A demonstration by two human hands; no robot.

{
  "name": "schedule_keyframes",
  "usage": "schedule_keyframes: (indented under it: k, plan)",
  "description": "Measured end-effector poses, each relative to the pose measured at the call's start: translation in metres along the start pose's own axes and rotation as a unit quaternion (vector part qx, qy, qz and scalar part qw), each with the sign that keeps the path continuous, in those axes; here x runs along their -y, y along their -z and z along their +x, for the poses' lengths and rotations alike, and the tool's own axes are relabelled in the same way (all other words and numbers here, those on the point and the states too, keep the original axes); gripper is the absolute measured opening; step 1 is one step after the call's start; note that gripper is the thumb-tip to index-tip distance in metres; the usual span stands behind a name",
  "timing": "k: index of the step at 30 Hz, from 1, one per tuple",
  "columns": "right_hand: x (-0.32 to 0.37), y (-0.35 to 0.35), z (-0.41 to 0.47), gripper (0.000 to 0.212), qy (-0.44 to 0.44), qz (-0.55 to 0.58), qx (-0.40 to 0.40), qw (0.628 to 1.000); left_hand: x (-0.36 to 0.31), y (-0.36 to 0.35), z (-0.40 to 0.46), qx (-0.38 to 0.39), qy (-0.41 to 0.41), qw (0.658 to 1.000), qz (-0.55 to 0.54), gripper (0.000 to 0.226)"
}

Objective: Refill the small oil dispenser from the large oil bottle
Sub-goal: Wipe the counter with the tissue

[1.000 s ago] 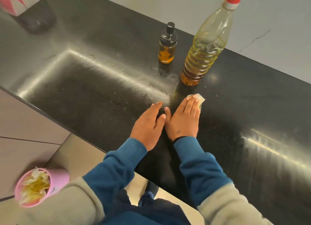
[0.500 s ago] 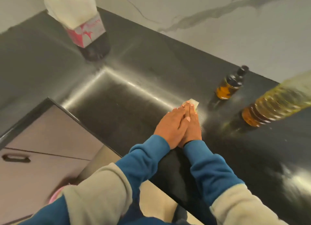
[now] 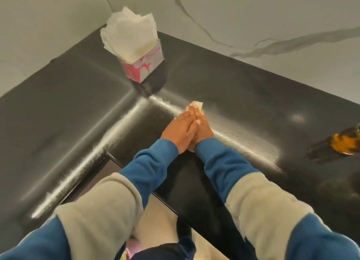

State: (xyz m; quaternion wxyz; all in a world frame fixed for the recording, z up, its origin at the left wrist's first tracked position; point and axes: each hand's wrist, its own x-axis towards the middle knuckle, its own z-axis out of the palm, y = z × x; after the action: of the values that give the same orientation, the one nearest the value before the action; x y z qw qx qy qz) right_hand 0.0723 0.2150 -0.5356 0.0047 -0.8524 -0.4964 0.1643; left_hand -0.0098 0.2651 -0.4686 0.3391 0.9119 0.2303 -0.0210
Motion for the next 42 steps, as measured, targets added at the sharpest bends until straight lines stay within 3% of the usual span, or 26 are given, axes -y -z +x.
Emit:
schedule_keyframes:
  k: [4, 8, 10, 12, 16, 22, 33, 42]
  plan:
    - [0.049, 0.013, 0.037, 0.082, 0.042, 0.014, 0.006, 0.999, 0.048, 0.036, 0.0, -0.023, 0.05, 0.998, -0.031, 0.053]
    - [0.074, 0.02, 0.056, 0.084, -0.007, 0.273, -0.017, 0.962, 0.073, 0.055, -0.003, -0.077, 0.081, 0.987, -0.118, 0.058]
    - [0.074, 0.025, 0.056, 0.071, -0.034, 0.312, -0.028, 0.949, 0.08, 0.054, -0.003, -0.067, 0.081, 0.989, -0.106, 0.063]
    - [0.066, 0.029, 0.044, 0.06, -0.012, 0.27, -0.032, 0.962, 0.082, 0.047, 0.001, -0.052, 0.063, 0.995, -0.064, 0.076]
    - [0.037, 0.024, 0.014, 0.068, -0.004, 0.093, -0.033, 0.995, 0.065, 0.026, 0.014, -0.035, 0.009, 0.998, 0.045, 0.088]
    - [-0.024, 0.011, -0.059, 0.083, -0.1, -0.007, -0.021, 0.995, -0.001, -0.029, 0.016, 0.048, -0.072, 0.987, 0.138, 0.074]
    - [-0.156, -0.01, -0.263, 0.087, -0.254, 0.012, -0.004, 0.967, -0.181, -0.178, -0.024, 0.177, -0.196, 0.936, 0.232, 0.072]
    - [-0.236, -0.042, -0.402, 0.087, -0.366, 0.025, -0.008, 0.93, -0.298, -0.286, -0.075, 0.221, -0.278, 0.901, 0.249, 0.073]
